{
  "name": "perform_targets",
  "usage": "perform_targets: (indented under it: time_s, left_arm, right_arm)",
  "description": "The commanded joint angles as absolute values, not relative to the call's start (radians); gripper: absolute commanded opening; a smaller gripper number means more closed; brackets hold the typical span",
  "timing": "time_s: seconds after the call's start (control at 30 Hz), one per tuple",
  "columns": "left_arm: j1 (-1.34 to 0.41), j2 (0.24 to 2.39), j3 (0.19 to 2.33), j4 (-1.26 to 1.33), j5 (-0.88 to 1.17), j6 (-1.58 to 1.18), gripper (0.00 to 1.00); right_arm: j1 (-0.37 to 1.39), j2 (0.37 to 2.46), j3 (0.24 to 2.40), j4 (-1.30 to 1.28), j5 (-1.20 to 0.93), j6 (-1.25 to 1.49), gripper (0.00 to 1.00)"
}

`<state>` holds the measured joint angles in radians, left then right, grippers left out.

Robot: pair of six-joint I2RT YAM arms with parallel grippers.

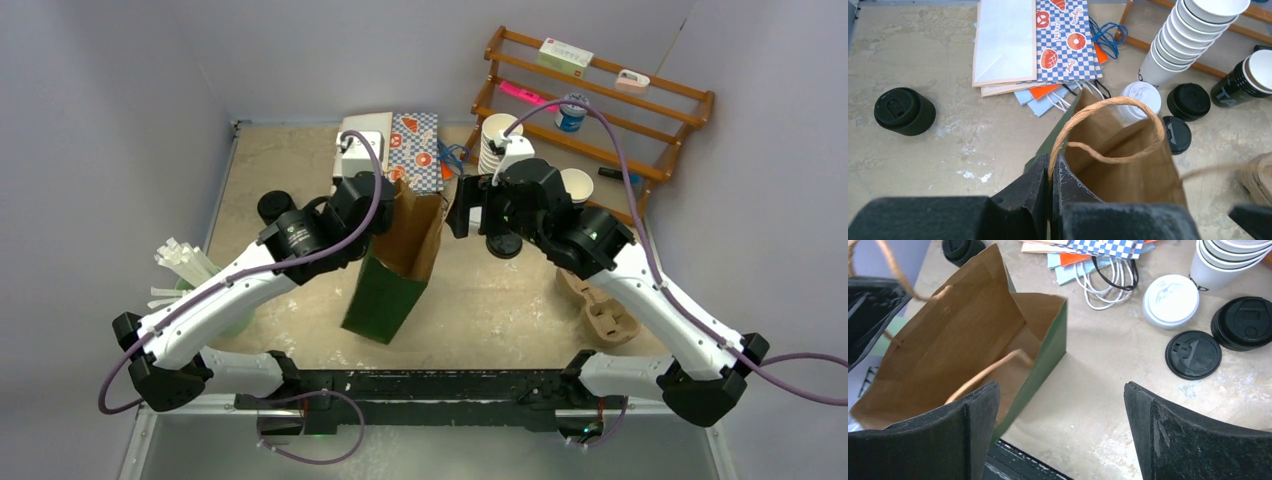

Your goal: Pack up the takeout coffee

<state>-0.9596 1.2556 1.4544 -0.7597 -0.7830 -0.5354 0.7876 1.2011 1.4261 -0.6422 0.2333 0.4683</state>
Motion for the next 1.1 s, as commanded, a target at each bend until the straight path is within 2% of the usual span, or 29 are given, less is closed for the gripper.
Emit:
perform_targets:
  time_s: [0.0, 0.2, 0.47, 0.73, 0.9, 0.93, 0.97, 1.03, 1.07]
  left_arm:
    - [-0.888, 1.268, 1.471, -0.73, -0.753, -0.521, 0.0]
    - [-0.782, 1.221, 1.45, -0.691, -0.717, -0.49, 0.0]
    - [-0.715, 1.235, 1.477, -0.657, -0.702, -0.461, 0.0]
    - [-0.561, 1.329, 1.493, -0.649, -0.638, -0.454, 0.0]
    - [-0.447, 1.358, 1.495, -0.651, -0.601, -0.462, 0.0]
    - [-0.435, 1.359, 1.494, -0.656, -0.606, -0.464, 0.03]
    - [-0.426, 1.357, 1.495, -0.662, -0.624, -0.465, 0.12]
    - [-0.423, 1.346, 1.5, -0.677, -0.661, -0.468, 0.36]
    - [-0.423, 1.337, 1.506, -0.685, -0.673, -0.469, 0.47]
  right_arm:
    - [0.789, 1.142, 1.427, -0.601, 0.197, 0.517, 0.96]
    - [0.788, 1.092, 1.37, -0.6, 0.318, 0.585, 0.94]
    - [0.787, 1.074, 1.32, -0.745, 0.564, 0.608, 0.94]
    - [0.787, 1.08, 1.215, -0.759, 0.528, 0.609, 0.96]
    - [0.772, 1.11, 1.183, -0.847, 0.599, 0.621, 0.94]
    - [0.761, 1.109, 1.174, -0.857, 0.612, 0.622, 0.93]
    - [0.734, 1.1, 1.154, -0.854, 0.614, 0.621, 0.92]
    - [0.662, 1.073, 1.114, -0.822, 0.574, 0.613, 0.92]
    - [0.621, 1.057, 1.09, -0.802, 0.546, 0.613, 0.94]
